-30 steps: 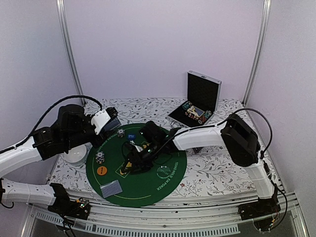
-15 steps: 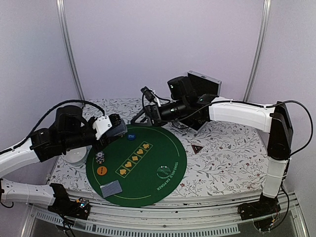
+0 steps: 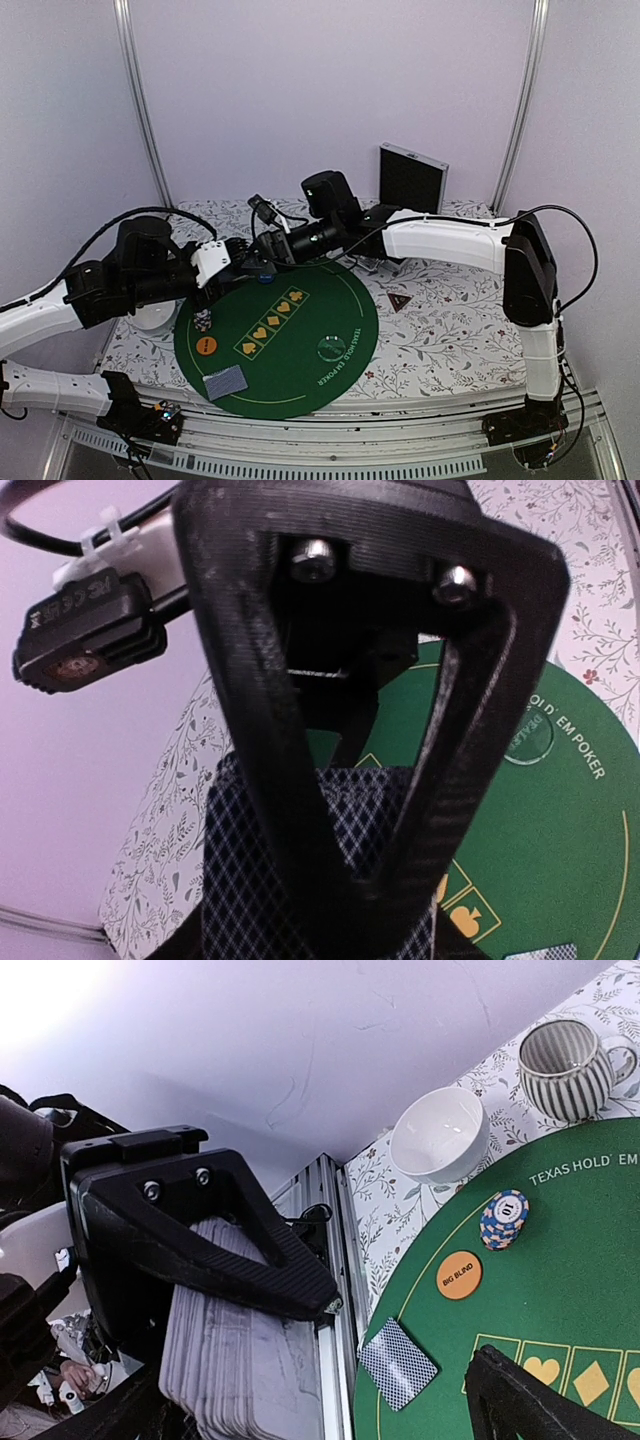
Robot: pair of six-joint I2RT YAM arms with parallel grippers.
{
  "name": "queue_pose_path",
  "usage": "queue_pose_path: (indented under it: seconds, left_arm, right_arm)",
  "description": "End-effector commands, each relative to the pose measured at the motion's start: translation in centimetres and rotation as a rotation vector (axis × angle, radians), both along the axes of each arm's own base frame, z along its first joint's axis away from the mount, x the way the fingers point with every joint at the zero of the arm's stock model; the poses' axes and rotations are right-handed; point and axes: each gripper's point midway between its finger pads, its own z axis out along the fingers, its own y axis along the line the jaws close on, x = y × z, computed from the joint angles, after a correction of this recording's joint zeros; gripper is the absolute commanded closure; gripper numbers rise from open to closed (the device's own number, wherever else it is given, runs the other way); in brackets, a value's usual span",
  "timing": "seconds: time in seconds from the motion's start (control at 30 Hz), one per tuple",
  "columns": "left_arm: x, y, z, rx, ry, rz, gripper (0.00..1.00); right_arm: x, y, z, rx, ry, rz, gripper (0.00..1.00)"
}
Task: Distribute texas hold em gaming equipment
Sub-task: Pick up the poker card from the face-down deck piles.
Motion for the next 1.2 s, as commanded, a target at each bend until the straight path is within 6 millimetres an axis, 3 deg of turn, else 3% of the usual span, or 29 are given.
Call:
queue_pose_path:
  seconds: [0.0,0.17,0.33,0.67,0.83,1.17]
  left_arm:
    - [-0.8,-0.8,0.5,-0.027,-0.011,-0.051,0.54]
    - [-0.5,-0.3,1.0,-0.032,-0.040,-0.026,0.55]
    - [-0.5,-0.2,0.9,-0.035,-0.048,-0.019,0.55]
    - [-0.3,0.0,0.6,-0.024,-0.046,-0.007,0.55]
    - [-0.1,0.0,0.3,-0.016,-0.043,-0.001,0.55]
    - [-0.1,0.0,-0.3,-0.002,-0.033,0.002,0.55]
  right_arm:
    - [1.7,0.3,-0.8,-0.033,0.004,-0.062,0.01]
    - [2.9,-1.4,-2.3,-0.117,0.003,-0.129,0.00]
    - [3.1,-2.8,-1.3,-0.126,-0.030,-0.157,0.00]
    - [2.2,-3.6,0.3,-0.121,-0.069,-0.125,0.06]
    - [1.2,-3.3,2.1,-0.073,-0.072,-0.065,0.24]
    - [0.6,-3.6,3.4,-0.051,-0.073,-0.044,0.58]
